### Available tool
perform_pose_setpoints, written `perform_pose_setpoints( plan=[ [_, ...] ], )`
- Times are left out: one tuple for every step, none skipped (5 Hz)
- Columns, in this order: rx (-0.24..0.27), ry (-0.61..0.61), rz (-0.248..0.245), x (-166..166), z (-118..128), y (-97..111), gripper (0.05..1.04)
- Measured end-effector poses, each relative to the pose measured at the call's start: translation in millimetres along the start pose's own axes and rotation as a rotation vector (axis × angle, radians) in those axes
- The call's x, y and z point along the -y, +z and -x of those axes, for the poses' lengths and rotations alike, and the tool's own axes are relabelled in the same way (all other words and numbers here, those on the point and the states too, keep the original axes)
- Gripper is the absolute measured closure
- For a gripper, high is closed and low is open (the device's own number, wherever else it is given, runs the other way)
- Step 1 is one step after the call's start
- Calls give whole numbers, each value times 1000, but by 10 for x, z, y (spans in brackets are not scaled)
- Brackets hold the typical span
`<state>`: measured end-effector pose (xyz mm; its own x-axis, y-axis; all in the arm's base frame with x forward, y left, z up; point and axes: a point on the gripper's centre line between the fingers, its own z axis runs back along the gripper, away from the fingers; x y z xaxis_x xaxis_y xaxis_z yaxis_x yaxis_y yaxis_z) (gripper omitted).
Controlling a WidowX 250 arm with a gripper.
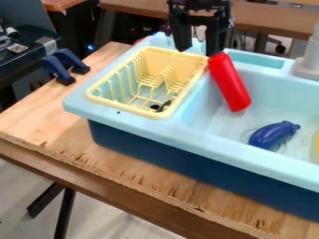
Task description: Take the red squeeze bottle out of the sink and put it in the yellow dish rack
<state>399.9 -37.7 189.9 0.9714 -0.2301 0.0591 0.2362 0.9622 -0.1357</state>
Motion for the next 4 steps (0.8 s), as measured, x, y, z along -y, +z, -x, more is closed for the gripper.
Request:
perform_pose_setpoints(
  plan=[
    [28,18,25,-6,-66,19,82],
    [43,22,49,-3,-162,-14,82],
    [32,12,46,16,-213,-29,82],
    [12,20,49,-27,-216,-85,82]
  ],
)
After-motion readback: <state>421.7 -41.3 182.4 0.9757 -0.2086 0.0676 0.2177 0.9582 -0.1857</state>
